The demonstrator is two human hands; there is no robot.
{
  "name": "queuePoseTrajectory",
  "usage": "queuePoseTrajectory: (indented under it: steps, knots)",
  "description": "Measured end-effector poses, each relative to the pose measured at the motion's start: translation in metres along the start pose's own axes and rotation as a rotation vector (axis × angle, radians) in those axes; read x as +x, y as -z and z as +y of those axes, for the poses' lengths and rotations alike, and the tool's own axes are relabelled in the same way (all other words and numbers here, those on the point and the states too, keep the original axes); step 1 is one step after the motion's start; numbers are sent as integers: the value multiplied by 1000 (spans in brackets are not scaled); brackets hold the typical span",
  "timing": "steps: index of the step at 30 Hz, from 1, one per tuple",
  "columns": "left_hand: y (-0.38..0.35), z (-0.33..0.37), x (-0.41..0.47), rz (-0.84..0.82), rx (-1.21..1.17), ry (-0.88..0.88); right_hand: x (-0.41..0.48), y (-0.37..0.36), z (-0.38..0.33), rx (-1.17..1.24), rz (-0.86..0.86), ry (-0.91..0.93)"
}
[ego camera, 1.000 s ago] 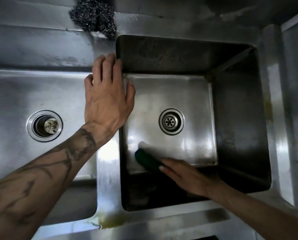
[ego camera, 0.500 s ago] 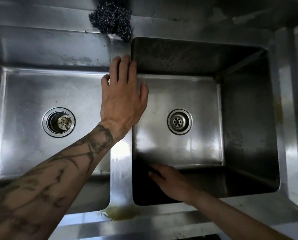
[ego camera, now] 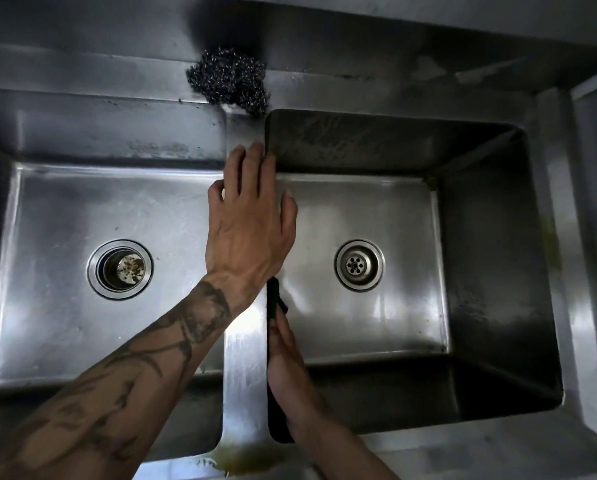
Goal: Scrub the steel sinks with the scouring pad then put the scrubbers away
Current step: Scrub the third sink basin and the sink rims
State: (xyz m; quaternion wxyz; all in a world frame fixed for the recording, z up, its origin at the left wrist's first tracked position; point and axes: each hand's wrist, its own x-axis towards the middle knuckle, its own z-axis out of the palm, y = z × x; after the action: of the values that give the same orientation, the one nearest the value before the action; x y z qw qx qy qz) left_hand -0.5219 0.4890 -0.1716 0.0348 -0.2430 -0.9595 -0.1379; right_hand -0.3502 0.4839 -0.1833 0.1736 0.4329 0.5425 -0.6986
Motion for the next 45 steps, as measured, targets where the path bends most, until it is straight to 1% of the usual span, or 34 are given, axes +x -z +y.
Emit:
queuePoseTrajectory:
  steps: [3,6,8,10,12,15,17,19,21,22,25,28,30,31,33,35,37,39,41,43,45]
  knots:
    - [0,1,-1,-5,-15,8,7,4,-6,64,-7,63]
    - [1,0,-1,-6,-30,4,29,7,-20,74,-5,137]
    - [1,0,0,-14,-40,1,50,5,-37,49,-1,216]
    - [2,1,0,-16,-42,11,74,3,-56,42,39,288]
    - [2,2,1,-16,-57,29,96,4,-75,75,27,321]
    - [2,1,2,-7,-76,28,104,13,-92,-19,8,351]
    - [2,1,2,-7,-77,19,96,20,-76,-56,-10,363]
    - [2,0,3,1,-95,22,86,23,-45,-92,-45,331]
    - [3,0,1,7,-128,26,83,21,-26,-145,-19,319]
    - [2,-1,0,14,-143,25,87,18,-28,-150,4,335]
    - [3,-2,0,29,-175,10,106,13,-62,-78,43,456]
    - [3,1,3,45,-238,48,139,9,-89,-71,70,499]
    - [2,-1,3,52,-252,40,160,4,-104,-49,59,517]
    - [0,-4,2,49,-246,21,173,3,-111,-4,51,497]
    - [-2,-8,2,35,-227,-3,190,3,-130,110,110,454]
    - [-1,-8,3,24,-210,0,187,1,-141,172,152,422]
    - [-1,-5,3,24,-197,1,181,4,-131,217,114,394]
    - [-1,-3,4,24,-198,9,180,8,-114,202,63,335]
    - [-1,-3,4,19,-197,16,187,8,-111,144,70,257]
    - [-1,-4,3,12,-187,1,196,4,-120,123,147,265]
    - [-2,-6,3,14,-186,-8,207,2,-137,185,289,270]
